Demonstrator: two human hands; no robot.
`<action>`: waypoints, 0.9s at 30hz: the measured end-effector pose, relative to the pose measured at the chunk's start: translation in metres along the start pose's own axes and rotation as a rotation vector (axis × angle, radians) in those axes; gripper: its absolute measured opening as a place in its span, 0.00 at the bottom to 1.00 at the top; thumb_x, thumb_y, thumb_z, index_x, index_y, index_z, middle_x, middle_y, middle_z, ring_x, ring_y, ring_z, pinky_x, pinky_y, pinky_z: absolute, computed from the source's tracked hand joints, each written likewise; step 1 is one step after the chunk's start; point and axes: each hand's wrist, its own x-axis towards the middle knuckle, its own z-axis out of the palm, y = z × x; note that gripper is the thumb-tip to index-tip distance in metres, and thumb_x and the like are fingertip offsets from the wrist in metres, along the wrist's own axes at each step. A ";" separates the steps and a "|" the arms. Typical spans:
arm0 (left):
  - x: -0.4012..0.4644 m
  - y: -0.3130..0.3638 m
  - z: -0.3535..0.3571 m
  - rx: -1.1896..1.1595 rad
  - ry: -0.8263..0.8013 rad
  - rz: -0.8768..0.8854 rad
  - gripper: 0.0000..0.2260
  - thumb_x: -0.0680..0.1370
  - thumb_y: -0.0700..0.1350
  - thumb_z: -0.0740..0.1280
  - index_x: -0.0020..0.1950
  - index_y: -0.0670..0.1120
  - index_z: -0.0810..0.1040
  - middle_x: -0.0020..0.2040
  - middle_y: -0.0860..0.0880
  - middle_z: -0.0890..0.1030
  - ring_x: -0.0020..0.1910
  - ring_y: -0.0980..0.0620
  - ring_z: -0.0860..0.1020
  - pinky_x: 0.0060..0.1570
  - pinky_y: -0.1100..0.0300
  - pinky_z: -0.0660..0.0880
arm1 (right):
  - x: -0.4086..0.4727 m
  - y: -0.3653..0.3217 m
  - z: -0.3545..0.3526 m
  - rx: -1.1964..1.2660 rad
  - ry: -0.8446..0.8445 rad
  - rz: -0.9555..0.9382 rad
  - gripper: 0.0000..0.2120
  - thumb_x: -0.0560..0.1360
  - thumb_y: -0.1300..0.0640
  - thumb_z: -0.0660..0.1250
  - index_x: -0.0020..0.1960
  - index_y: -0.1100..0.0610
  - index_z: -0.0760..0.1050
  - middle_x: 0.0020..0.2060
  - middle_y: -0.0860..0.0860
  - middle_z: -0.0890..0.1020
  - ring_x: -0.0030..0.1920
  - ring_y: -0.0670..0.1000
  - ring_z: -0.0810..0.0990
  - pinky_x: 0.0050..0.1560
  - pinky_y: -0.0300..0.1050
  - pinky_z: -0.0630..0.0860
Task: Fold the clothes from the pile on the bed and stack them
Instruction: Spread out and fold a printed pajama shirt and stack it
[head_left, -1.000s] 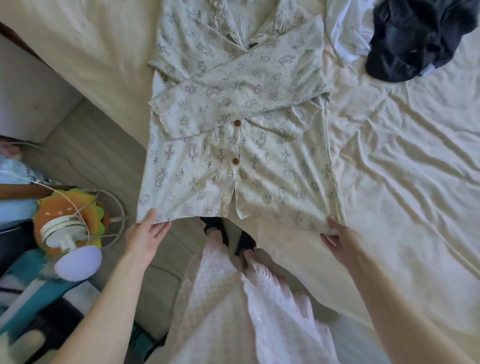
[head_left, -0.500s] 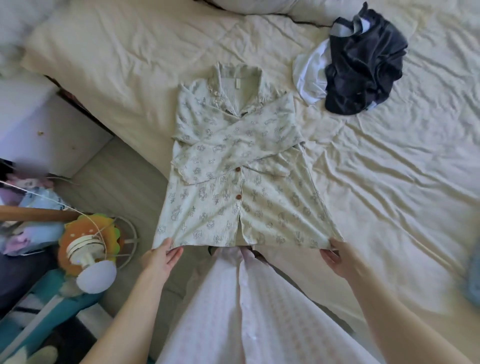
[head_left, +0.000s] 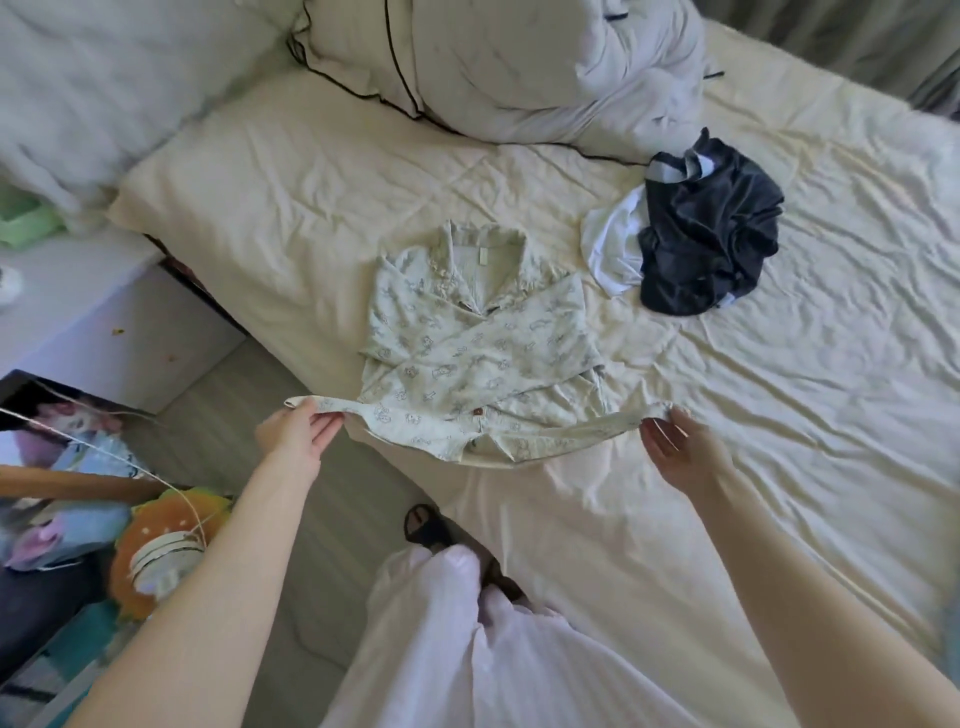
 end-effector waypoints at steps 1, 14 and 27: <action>0.003 0.006 0.010 0.016 0.009 0.036 0.05 0.78 0.31 0.62 0.52 0.36 0.72 0.52 0.36 0.76 0.50 0.42 0.78 0.51 0.52 0.76 | 0.003 -0.007 0.012 -0.001 -0.013 -0.007 0.06 0.79 0.62 0.61 0.44 0.59 0.73 0.40 0.54 0.77 0.41 0.51 0.79 0.40 0.43 0.81; 0.124 0.087 0.144 -0.013 -0.017 0.108 0.02 0.79 0.34 0.62 0.48 0.40 0.71 0.43 0.43 0.78 0.40 0.50 0.80 0.45 0.54 0.78 | 0.116 -0.072 0.166 0.029 -0.053 -0.075 0.09 0.82 0.58 0.54 0.49 0.55 0.72 0.46 0.50 0.77 0.45 0.50 0.79 0.34 0.45 0.81; 0.297 0.113 0.303 0.107 -0.008 0.135 0.04 0.79 0.33 0.62 0.45 0.40 0.70 0.47 0.40 0.78 0.46 0.45 0.80 0.36 0.60 0.80 | 0.270 -0.093 0.294 0.113 0.016 -0.064 0.07 0.82 0.62 0.56 0.49 0.59 0.72 0.43 0.52 0.78 0.46 0.54 0.80 0.48 0.53 0.80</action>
